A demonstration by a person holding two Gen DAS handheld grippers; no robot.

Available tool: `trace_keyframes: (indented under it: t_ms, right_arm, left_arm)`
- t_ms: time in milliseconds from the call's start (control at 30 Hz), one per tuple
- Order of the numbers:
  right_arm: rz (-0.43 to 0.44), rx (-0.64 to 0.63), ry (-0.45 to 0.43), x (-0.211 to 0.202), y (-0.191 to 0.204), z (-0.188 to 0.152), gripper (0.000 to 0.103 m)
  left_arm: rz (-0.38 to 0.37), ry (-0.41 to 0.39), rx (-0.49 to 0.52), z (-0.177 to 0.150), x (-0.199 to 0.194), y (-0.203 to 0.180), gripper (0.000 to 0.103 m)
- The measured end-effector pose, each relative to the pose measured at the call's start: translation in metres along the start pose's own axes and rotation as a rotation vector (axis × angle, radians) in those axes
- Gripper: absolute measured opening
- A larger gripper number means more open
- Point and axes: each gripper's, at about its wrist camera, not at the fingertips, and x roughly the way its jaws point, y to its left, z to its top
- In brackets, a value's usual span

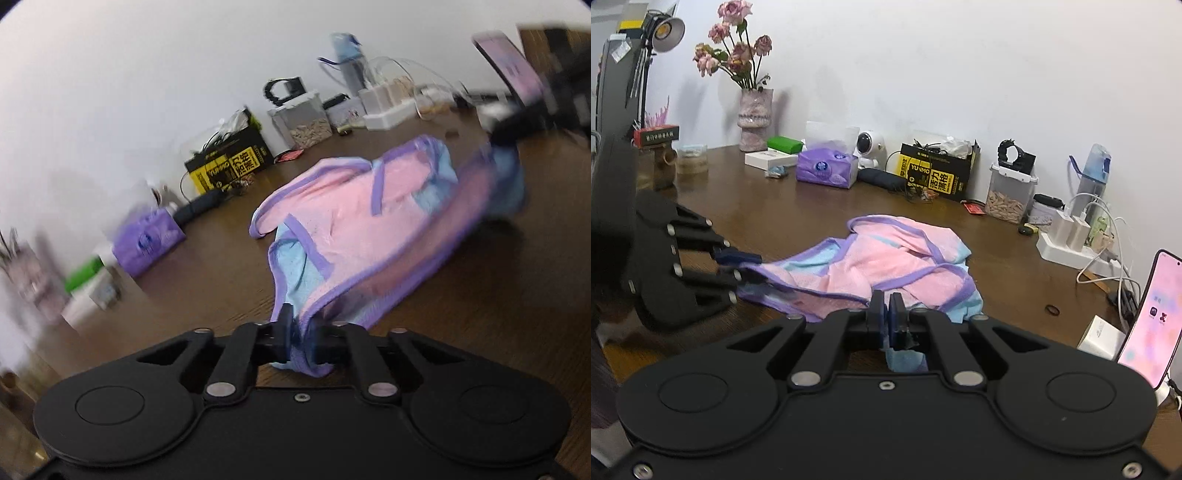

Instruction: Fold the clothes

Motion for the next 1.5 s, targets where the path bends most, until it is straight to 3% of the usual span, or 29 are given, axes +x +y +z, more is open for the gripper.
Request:
trace_keyframes:
  t_ms: [67, 233, 333, 533, 733, 900, 1033, 1167, 1233, 1400, 1500]
  right_arm:
    - [-0.005, -0.056, -0.008, 0.002, 0.010, -0.002, 0.035]
    - [0.032, -0.162, -0.044, 0.013, 0.043, -0.002, 0.054]
    - [0.035, -0.217, -0.032, 0.028, 0.065, 0.001, 0.054]
    - [-0.149, -0.351, 0.028, 0.059, 0.092, -0.004, 0.052]
    - [-0.248, -0.379, 0.068, 0.050, 0.081, -0.028, 0.053]
    - [-0.316, -0.401, 0.018, 0.033, 0.079, -0.038, 0.042]
    - [-0.318, -0.447, -0.001, 0.030, 0.080, -0.036, 0.004]
    - [-0.284, -0.447, 0.010, 0.029, 0.070, -0.027, 0.004]
    - [-0.296, -0.440, -0.026, 0.023, 0.059, -0.012, 0.004]
    - [-0.340, -0.452, -0.157, -0.010, 0.026, 0.045, 0.004]
    - [-0.373, -0.466, -0.275, -0.050, 0.005, 0.097, 0.004]
  left_arm:
    - [-0.027, 0.015, -0.098, 0.006, 0.002, 0.012, 0.003]
    - [-0.016, -0.023, -0.108, 0.025, -0.006, 0.015, 0.003]
    - [-0.015, -0.039, -0.108, 0.033, -0.010, 0.014, 0.004]
    - [0.009, -0.033, -0.082, 0.033, -0.008, 0.012, 0.004]
    - [0.021, -0.019, -0.108, 0.028, -0.005, 0.018, 0.004]
    - [0.007, -0.026, -0.088, 0.027, -0.006, 0.010, 0.004]
    - [0.018, -0.038, -0.069, 0.025, -0.011, 0.010, 0.004]
    - [0.016, -0.066, 0.006, 0.031, -0.014, 0.012, 0.004]
    - [0.010, -0.112, 0.034, 0.046, -0.025, 0.017, 0.004]
    - [0.000, -0.287, 0.088, 0.119, -0.078, 0.052, 0.004]
    - [0.005, -0.377, 0.150, 0.167, -0.122, 0.069, 0.004]
